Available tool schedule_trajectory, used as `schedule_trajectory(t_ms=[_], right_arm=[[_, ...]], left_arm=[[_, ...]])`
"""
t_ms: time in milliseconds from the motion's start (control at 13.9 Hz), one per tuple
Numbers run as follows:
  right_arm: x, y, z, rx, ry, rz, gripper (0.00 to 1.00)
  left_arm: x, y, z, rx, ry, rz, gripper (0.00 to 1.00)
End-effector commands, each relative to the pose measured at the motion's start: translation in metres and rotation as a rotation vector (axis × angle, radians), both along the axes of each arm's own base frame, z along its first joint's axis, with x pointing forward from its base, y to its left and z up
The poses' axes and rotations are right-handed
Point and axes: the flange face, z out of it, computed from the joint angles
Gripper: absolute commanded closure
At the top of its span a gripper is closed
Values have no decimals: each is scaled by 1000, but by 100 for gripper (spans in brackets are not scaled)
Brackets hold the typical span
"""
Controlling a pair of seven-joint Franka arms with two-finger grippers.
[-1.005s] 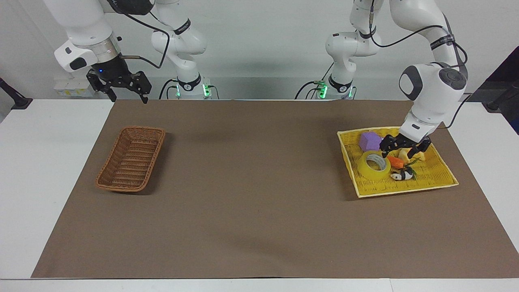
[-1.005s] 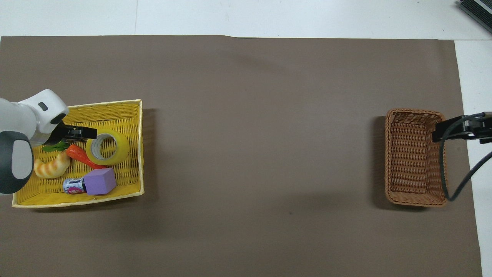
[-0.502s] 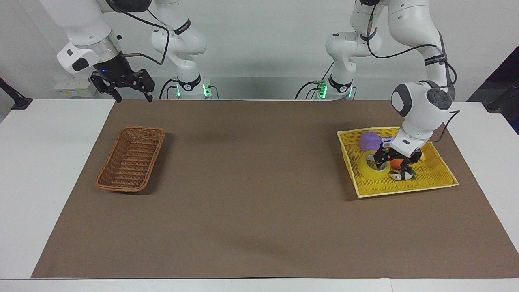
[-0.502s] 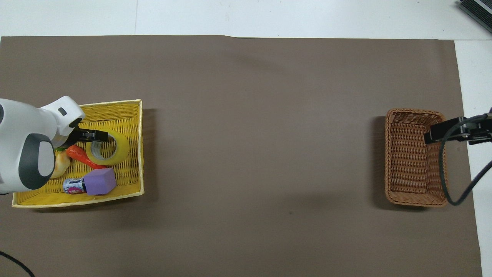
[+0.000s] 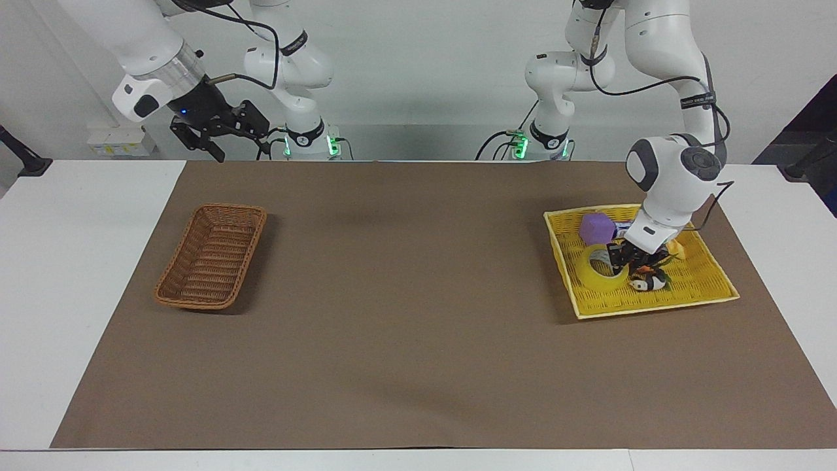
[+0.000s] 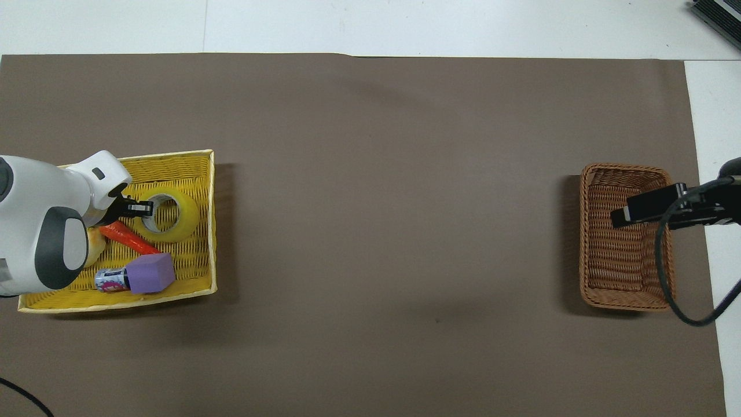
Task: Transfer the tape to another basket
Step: 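Lower the left gripper into the yellow basket onto the yellow tape roll, then lift the tape roll with the left gripper while the right gripper advances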
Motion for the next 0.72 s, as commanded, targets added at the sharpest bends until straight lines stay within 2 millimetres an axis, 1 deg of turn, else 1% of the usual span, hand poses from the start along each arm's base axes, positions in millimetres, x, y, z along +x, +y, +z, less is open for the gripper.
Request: schedule_trajectory(t_ms=[0,72,215,287,359,431,502,574,646], right_arm=[[-15,-1,-1,53,-2,42,0],[-19,-1,-3,52,-5,51,0],[-31,1,-16,58,19,48,0],[-33,1,-23,61,31,48,0],[-31,0,-37,64,45,44,0],[-28,4,-53,64,43,38,0],[-26,7,-66,67,42,31,0],[-22,11,-78,100,53,25,0],[-19,15,-96,141,75,14,0]], left_arm=[[1,-1,7,10,-2,-12,100],[6,-4,17,10,-22,-15,100],[15,-7,43,9,-19,-20,100],[20,-8,57,8,-11,-20,100],[22,-10,69,5,-3,-16,100],[23,-17,77,-2,-8,-20,100],[23,-30,86,-3,-19,-40,100],[23,-37,88,-5,-22,-52,100],[23,-59,91,-12,-27,-72,100]])
